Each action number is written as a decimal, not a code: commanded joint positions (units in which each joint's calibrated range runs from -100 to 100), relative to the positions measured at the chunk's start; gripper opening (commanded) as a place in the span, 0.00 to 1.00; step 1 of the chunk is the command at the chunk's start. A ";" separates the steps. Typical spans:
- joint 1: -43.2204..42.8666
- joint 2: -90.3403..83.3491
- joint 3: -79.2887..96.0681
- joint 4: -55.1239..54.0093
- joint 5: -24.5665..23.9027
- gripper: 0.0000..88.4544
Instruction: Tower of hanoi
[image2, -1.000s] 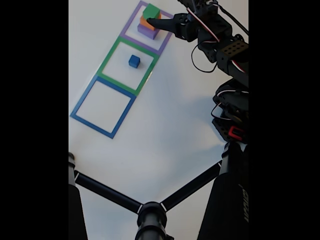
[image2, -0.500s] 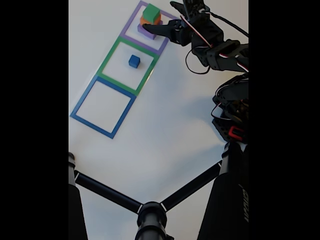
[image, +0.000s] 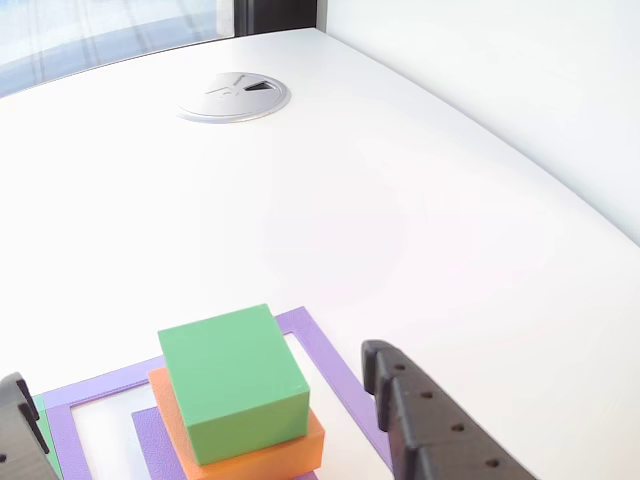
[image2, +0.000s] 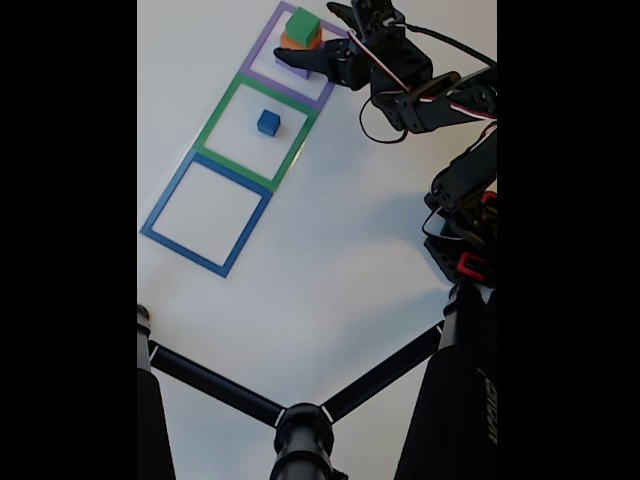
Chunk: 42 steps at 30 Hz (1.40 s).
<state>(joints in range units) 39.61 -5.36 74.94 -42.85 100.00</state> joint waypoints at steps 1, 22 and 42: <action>-0.69 0.56 -2.49 -1.69 0.00 0.45; -3.08 7.82 -5.40 -4.60 0.00 0.44; -4.24 11.13 -7.22 -5.49 0.00 0.26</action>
<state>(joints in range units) 36.34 5.95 68.48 -46.96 99.64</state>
